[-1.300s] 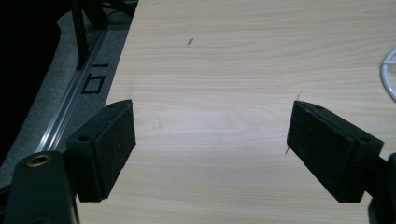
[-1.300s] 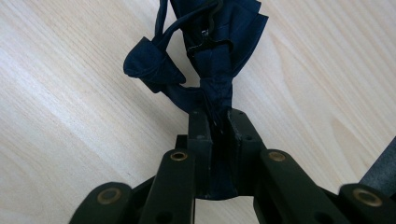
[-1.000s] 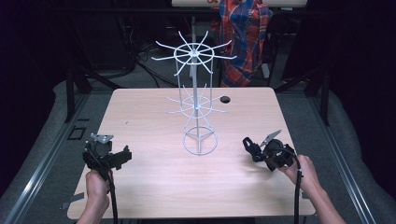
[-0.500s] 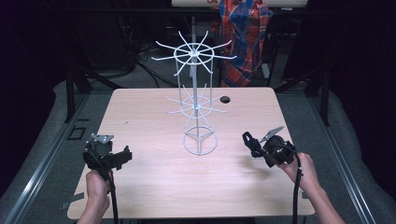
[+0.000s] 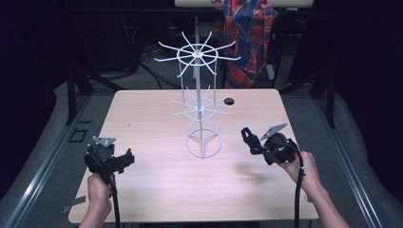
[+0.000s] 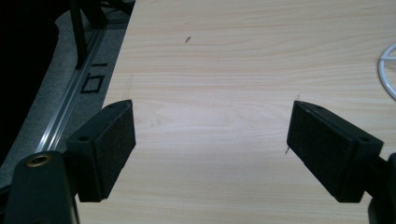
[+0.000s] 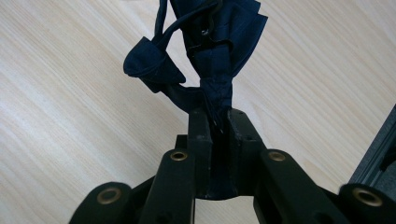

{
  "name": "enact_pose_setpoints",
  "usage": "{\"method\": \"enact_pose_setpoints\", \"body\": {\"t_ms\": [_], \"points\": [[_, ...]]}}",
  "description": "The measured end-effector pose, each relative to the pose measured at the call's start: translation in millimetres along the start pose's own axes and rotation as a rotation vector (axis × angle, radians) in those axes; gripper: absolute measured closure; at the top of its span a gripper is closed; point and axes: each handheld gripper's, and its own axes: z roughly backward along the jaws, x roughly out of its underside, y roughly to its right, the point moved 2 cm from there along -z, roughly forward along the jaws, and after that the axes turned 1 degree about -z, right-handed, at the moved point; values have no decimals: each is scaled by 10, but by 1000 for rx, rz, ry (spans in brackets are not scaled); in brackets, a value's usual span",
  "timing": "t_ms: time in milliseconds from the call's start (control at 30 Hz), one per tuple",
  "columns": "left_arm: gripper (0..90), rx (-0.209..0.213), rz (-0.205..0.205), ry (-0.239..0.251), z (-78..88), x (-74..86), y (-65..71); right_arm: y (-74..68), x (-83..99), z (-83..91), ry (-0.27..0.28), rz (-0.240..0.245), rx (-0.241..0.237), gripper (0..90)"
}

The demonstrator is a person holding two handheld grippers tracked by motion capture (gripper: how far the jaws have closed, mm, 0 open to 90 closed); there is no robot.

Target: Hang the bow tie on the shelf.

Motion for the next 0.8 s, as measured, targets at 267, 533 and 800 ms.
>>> {"method": "enact_pose_setpoints", "body": {"t_ms": [267, 533, 800], "points": [[158, -4, 1, 2, -14, 3, 6, 4, -50, 34, 28, -9, -5, 812], [158, -3, -10, 0, -8, 8, 16, -24, -145, 59, 48, -1, -12, 812], [158, -1, -9, -2, -7, 8, 18, -45, -252, 89, 77, 3, -14, 812]]}}
